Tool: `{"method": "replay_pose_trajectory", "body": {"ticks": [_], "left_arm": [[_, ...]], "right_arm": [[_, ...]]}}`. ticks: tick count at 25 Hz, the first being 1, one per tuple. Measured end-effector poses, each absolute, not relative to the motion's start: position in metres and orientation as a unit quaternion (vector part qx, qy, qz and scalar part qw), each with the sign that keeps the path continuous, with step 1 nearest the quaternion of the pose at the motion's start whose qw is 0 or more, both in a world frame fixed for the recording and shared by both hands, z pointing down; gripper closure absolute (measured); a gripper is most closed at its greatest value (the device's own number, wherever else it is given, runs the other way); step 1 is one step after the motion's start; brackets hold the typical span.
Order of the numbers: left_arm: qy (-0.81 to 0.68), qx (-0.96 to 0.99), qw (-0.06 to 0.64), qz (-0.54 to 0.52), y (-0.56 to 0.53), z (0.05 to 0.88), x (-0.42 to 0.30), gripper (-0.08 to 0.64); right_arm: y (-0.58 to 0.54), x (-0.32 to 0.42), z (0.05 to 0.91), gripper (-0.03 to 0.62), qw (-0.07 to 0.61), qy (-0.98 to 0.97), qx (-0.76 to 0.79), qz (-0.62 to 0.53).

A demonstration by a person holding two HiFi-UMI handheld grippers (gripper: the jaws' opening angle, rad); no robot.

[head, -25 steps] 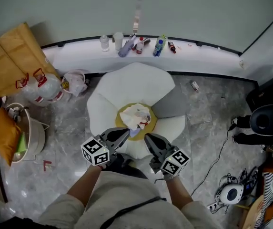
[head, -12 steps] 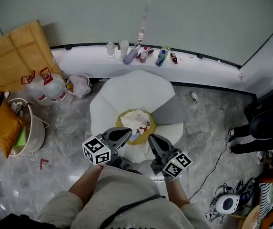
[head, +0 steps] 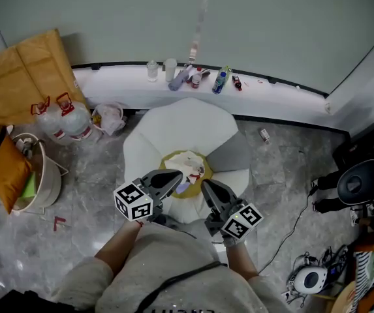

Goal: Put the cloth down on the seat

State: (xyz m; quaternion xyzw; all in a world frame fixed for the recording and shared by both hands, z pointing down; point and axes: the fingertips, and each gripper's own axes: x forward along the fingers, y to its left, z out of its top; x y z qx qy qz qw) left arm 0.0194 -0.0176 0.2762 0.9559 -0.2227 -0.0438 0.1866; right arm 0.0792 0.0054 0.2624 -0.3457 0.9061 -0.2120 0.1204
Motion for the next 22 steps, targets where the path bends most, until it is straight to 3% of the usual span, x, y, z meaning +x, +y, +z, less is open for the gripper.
{"method": "replay_pose_trajectory", "body": {"ticks": [22], "left_arm": [[-0.234, 0.949, 0.208, -0.034, -0.029, 0.273, 0.022, 0.546]], "right_arm": [[0.000, 0.099, 0.272, 0.574, 0.111, 0.899, -0.355, -0.229]]}}
